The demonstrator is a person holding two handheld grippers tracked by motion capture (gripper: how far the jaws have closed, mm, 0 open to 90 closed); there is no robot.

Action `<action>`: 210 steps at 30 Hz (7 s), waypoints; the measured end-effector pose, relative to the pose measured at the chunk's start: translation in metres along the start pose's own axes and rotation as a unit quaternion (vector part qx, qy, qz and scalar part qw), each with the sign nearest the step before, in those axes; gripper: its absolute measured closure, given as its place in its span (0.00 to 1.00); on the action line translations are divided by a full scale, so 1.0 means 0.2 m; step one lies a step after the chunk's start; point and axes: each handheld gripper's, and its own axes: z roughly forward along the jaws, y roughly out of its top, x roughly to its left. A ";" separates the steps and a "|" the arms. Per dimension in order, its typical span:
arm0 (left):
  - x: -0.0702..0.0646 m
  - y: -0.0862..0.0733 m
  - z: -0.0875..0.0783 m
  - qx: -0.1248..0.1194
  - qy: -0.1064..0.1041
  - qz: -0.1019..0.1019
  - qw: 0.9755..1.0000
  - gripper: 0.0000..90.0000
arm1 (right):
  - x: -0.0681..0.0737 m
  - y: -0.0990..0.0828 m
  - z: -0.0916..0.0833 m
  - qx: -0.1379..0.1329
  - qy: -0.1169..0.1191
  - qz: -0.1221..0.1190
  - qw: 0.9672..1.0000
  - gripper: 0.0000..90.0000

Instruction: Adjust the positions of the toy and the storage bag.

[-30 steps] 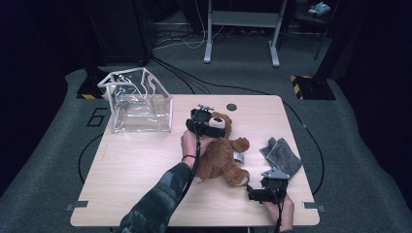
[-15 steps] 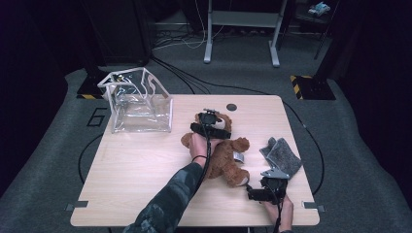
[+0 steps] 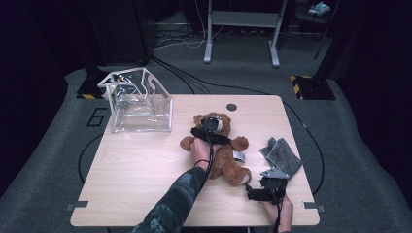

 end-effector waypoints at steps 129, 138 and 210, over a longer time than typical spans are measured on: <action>1.24 -0.73 -0.97 -0.127 -0.052 0.011 0.990 0.66 | 0.00 0.00 0.00 0.002 0.000 -0.001 1.000 0.00; 1.35 -0.68 -0.80 -0.059 -0.081 -0.028 0.995 0.59 | 0.00 0.00 0.00 0.000 0.008 -0.004 1.000 0.00; 1.21 0.18 -0.64 -0.058 0.025 -0.033 0.997 0.40 | -0.01 0.01 0.01 -0.002 0.027 -0.025 0.999 0.00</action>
